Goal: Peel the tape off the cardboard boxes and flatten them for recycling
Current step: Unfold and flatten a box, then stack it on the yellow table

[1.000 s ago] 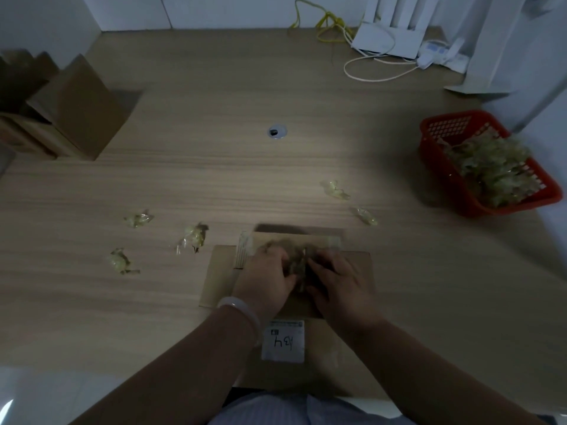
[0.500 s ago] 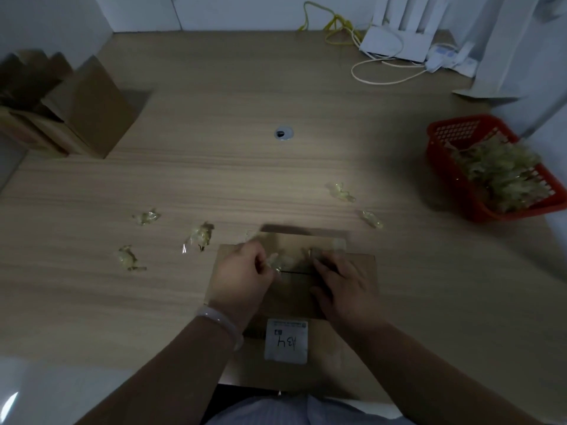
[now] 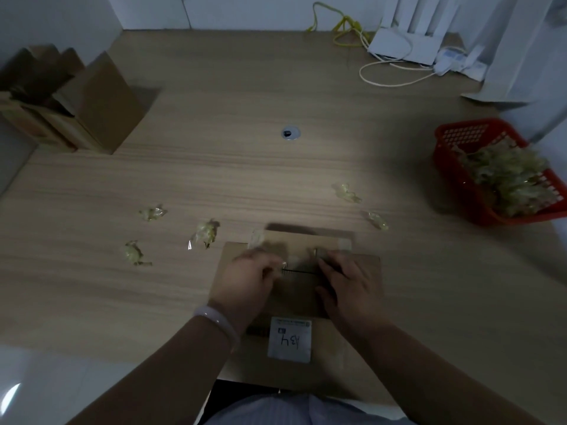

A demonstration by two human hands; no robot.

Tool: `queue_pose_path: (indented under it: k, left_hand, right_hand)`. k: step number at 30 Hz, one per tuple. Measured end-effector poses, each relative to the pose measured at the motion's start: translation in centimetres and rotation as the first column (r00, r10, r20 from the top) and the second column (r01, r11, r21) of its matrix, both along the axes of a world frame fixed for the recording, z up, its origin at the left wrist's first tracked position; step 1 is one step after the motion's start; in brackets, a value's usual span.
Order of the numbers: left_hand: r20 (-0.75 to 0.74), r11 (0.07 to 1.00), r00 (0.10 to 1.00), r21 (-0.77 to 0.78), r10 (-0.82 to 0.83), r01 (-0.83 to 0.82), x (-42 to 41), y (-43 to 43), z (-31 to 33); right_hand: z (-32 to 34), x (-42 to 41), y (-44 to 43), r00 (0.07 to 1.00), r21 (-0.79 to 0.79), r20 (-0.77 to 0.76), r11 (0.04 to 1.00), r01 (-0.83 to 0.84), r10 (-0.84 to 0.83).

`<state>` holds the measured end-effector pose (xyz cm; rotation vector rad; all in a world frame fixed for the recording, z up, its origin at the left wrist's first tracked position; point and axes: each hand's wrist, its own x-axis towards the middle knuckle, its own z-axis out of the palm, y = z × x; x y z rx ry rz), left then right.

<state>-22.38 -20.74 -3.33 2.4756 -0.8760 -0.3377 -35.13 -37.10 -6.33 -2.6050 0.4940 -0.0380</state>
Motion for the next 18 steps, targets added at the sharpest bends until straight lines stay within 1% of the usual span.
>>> queue_pose_path:
  k: [3, 4, 6, 8, 10, 12, 14, 16, 17, 18]
  left_hand:
    - [-0.08, 0.99, 0.988, 0.047, 0.133, -0.13, 0.7, -0.2, -0.2]
    - [-0.083, 0.988, 0.986, 0.077, 0.141, -0.135, 0.8, -0.4, -0.3]
    - [-0.075, 0.987, 0.992, 0.133, 0.104, -0.093, 0.7, -0.8, -0.5]
    - [-0.059, 0.989, 0.995, 0.129, 0.077, -0.069, 0.5, -1.1, -0.6]
    - [-0.043, 0.993, 0.996, 0.085, 0.08, -0.076, 0.3, -1.1, -0.6]
    - [-0.021, 0.994, 0.994, 0.015, 0.106, -0.105, 0.1, -0.8, -0.7]
    - [-0.062, 0.969, 0.972, -0.089, 0.226, -0.231, 0.2, -0.1, -0.7]
    - [-0.164, 0.888, 0.903, -0.181, 0.397, -0.423, 0.8, 0.7, -0.6]
    - [-0.173, 0.855, 0.877, -0.204, 0.448, -0.477, 1.1, 1.2, -0.5]
    - [-0.127, 0.857, 0.881, -0.205, 0.455, -0.472, 1.5, 1.7, -0.5]
  right_hand:
    - [0.1, 0.0, 0.1, 1.0, -0.015, 0.005, 1.0, 0.002, -0.002]
    - [0.1, 0.0, 0.1, 1.0, -0.023, 0.008, 1.0, 0.001, -0.001]
    - [0.2, 0.3, 0.0, 0.999, -0.043, -0.016, 0.999, -0.029, 0.028]
    - [0.3, 0.7, 0.0, 0.994, -0.077, -0.065, 0.993, -0.091, 0.086]
    - [0.3, 1.1, 0.1, 0.988, -0.109, -0.1, 0.985, -0.13, 0.119]
    - [0.3, 1.3, 0.1, 0.988, -0.117, -0.101, 0.985, -0.126, 0.114]
    - [0.3, 1.3, 0.1, 0.99, -0.112, -0.09, 0.987, -0.114, 0.104]
    - [0.3, 1.1, 0.1, 0.992, -0.111, -0.079, 0.988, -0.106, 0.098]
    - [0.2, 1.1, 0.1, 0.993, -0.114, -0.076, 0.988, -0.102, 0.094]
    - [0.2, 1.0, 0.2, 0.993, -0.118, -0.076, 0.988, -0.099, 0.09]
